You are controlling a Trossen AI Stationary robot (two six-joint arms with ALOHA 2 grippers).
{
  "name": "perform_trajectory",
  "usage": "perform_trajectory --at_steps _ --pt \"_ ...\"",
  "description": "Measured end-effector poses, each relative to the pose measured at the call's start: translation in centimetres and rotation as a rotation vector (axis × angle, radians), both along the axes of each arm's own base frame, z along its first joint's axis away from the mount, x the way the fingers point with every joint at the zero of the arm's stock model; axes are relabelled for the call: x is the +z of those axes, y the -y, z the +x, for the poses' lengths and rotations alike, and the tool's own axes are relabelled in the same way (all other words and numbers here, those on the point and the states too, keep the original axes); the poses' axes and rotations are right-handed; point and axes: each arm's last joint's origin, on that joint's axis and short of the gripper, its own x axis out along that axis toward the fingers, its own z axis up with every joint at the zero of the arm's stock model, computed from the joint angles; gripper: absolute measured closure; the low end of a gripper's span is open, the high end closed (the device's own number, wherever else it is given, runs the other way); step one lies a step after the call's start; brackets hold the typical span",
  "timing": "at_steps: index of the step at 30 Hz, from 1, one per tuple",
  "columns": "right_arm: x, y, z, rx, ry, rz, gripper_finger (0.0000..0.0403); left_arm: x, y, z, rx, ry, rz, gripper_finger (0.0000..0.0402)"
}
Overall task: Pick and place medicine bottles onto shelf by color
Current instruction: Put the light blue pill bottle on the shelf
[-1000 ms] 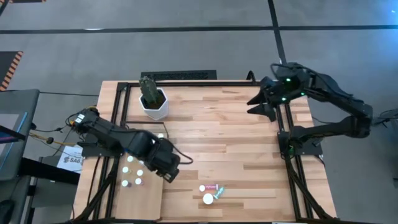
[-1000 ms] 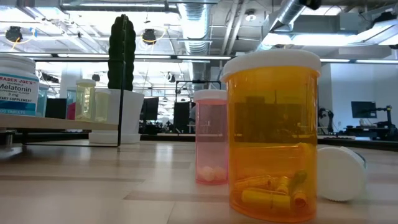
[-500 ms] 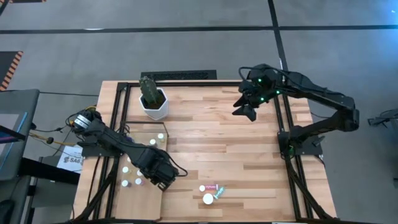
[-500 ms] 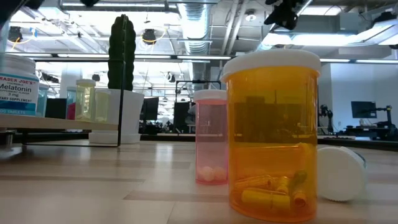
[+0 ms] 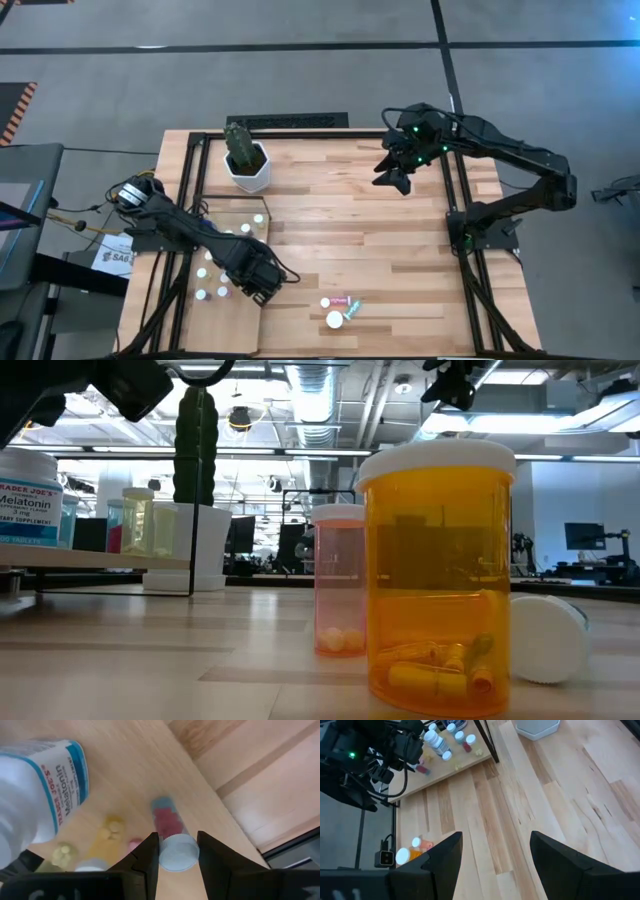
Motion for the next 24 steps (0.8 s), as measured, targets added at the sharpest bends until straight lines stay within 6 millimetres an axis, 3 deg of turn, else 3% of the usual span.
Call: perform_trajectory --at_steps 10,19,24 --pt "0.0 0.0 0.0 -0.001 0.0 0.004 0.0148 -0.09 -0.65 0.13 -0.004 -0.005 0.03 0.0301" --pt "0.01 -0.01 -0.01 -0.003 0.0 0.008 0.0148 -0.37 -0.92 -0.37 0.012 -0.072 0.064 0.023" --pt "0.07 -0.06 -0.1 -0.007 0.002 0.019 0.0148 0.29 -0.74 -0.16 0.011 -0.065 0.046 0.0217"
